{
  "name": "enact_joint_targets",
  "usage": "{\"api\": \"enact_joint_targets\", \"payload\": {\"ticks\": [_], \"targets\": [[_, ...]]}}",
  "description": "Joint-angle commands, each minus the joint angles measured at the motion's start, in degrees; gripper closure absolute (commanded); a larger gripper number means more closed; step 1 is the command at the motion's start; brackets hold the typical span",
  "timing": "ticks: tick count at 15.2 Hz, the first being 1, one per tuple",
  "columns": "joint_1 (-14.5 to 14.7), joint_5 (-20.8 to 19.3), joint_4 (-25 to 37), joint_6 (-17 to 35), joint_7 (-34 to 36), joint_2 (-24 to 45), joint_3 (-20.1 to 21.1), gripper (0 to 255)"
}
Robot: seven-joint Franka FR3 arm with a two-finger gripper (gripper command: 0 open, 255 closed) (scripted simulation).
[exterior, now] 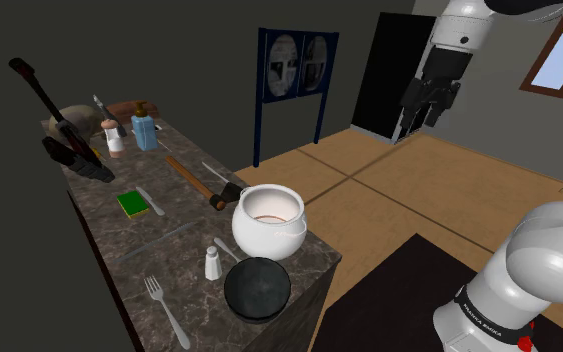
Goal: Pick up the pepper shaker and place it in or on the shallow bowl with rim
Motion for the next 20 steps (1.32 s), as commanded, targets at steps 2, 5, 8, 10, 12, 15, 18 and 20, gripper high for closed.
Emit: {"api": "enact_joint_targets", "payload": {"ticks": [2,5,8,10,12,15,18,20], "targets": [[0.34,0.59,-0.81,1.47,0.9,0.62,0.92,0],[1.39,2.28,-2.8,5.94,3.56,2.95,3.69,0],[2.42,3.79,-4.15,10.5,6.16,5.98,6.47,0],[3.08,4.67,-4.67,13.55,7.88,8.38,8.32,0],[3.71,5.39,-4.89,16.6,9.61,11.07,10.13,0],[4.54,6.14,-4.65,21.1,12.25,15.6,12.84,0],[5.17,6.38,-3.72,25.43,14.99,20.66,15.52,0],[5.5,6.18,-2.73,28.18,16.93,24.31,17.26,0]]}}
